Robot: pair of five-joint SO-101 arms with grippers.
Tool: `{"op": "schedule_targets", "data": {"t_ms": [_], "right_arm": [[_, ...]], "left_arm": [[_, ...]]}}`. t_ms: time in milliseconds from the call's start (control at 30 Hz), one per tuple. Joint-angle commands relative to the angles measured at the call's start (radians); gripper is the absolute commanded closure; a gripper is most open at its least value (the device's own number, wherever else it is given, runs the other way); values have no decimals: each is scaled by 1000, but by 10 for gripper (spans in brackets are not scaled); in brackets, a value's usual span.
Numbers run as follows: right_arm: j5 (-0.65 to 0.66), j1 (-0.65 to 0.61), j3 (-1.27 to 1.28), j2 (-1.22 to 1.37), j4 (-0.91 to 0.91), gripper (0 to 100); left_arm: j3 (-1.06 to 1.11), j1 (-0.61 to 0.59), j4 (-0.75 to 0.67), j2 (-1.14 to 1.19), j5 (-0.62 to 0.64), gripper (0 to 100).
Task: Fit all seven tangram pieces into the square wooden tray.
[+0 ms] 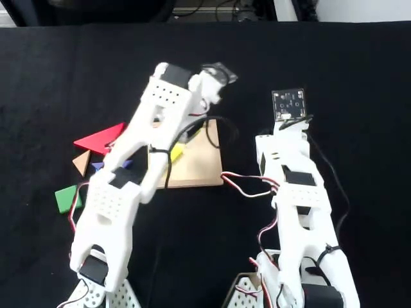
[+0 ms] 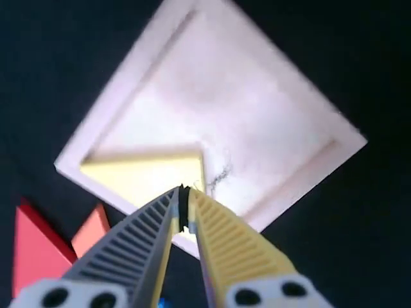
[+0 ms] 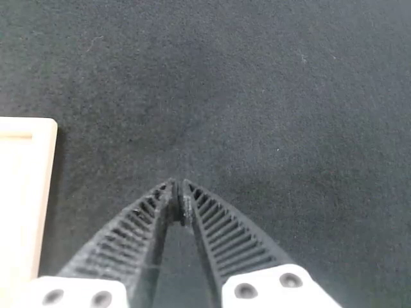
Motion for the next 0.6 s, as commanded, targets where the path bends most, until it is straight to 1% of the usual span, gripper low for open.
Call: {"op": "schedule_targets", "data": {"t_ms": [0, 33, 67, 133, 233, 333, 467, 567], "right_arm": [[-3, 11, -10, -5, -12, 987], [-3, 11, -10, -5, -12, 987], [-3, 12, -10, -5, -12, 987], [-3, 12, -10, -5, -12, 987], [-3, 12, -12, -5, -12, 987], [-3, 11, -12, -5, -12, 987], [-3, 11, -12, -5, -12, 987], [-3, 11, -12, -5, -12, 987]], "left_arm": [[-79, 10, 14, 25, -301, 941], [-73, 1, 14, 37, -388, 910], [-73, -16, 9, 48, -407, 873], [-102, -44, -9, 75, -407, 790], [-147, -70, -15, 114, -410, 697], [-160, -73, -15, 149, -419, 682], [-156, -70, -15, 192, -497, 695], [-160, -79, -15, 204, -503, 697]]}}
